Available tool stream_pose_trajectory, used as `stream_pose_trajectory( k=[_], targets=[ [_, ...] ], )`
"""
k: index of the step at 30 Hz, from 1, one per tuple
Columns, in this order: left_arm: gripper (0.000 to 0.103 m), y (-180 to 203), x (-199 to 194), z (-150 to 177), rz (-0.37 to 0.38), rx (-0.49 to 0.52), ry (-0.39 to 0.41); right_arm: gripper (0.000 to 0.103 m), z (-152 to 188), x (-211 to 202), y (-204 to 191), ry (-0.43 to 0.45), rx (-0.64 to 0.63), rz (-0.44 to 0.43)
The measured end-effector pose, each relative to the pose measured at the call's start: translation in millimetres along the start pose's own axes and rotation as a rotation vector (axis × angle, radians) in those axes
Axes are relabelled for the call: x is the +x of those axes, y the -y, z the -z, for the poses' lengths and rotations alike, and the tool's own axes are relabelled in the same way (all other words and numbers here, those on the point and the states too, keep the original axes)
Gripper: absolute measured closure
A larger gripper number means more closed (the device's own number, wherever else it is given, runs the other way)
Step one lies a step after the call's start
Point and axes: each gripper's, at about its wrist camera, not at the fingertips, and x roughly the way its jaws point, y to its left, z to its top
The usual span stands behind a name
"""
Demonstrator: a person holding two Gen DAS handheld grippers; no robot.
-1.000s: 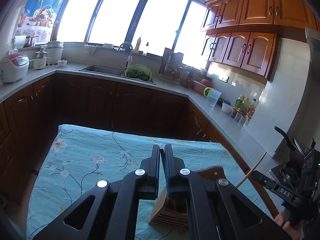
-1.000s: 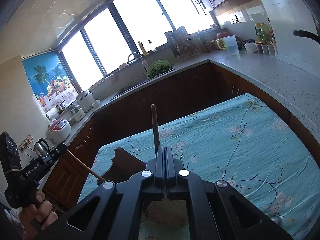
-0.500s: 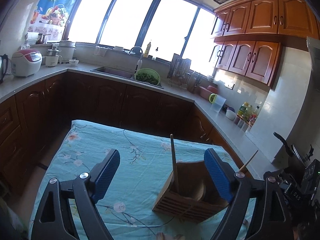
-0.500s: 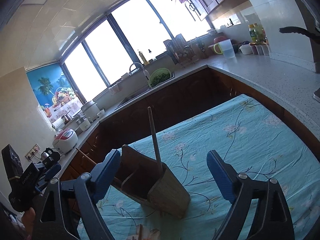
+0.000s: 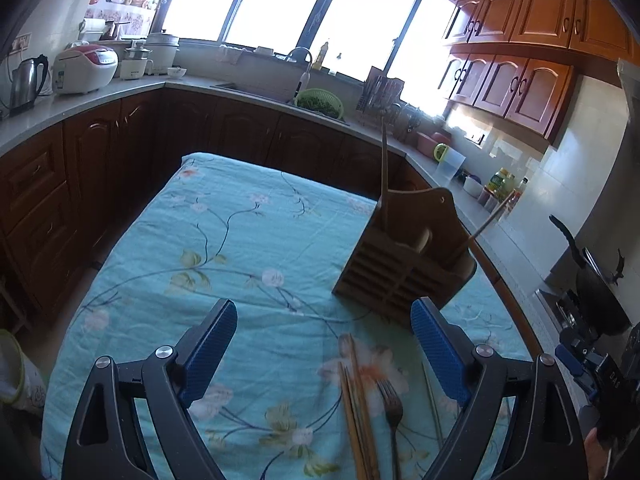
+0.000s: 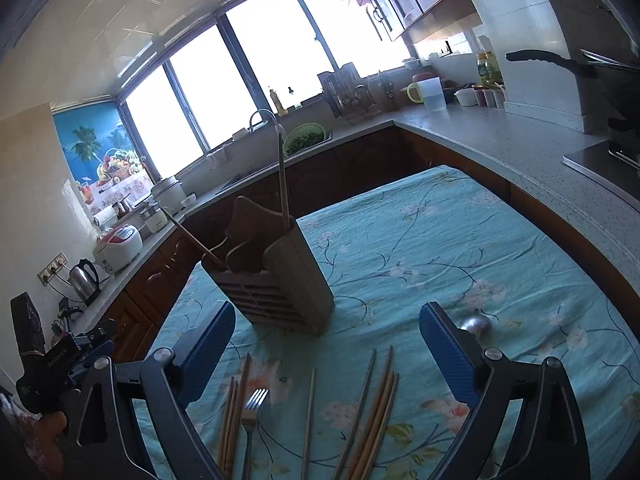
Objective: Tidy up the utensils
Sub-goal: 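Move both tools back to the loose chopsticks and close each on one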
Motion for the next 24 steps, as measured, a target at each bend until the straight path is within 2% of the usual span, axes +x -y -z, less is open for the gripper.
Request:
stream_pose_trajectory(
  k=[12, 17, 24],
  targets=[
    [0.014, 1, -15, 40, -0.035, 0.023, -0.121, 0.009, 54, -8, 16, -0.082, -0.002, 0.072],
    [0.014, 6, -9, 47, -0.043, 0.024, -0.154, 0.009, 58, -1, 17, -0.114, -0.012, 0.074],
    [0.015, 18, 10, 39, -0.052, 0.047, -0.187, 0.013, 55, 11, 13, -0.135, -0.043, 0.083]
  ],
)
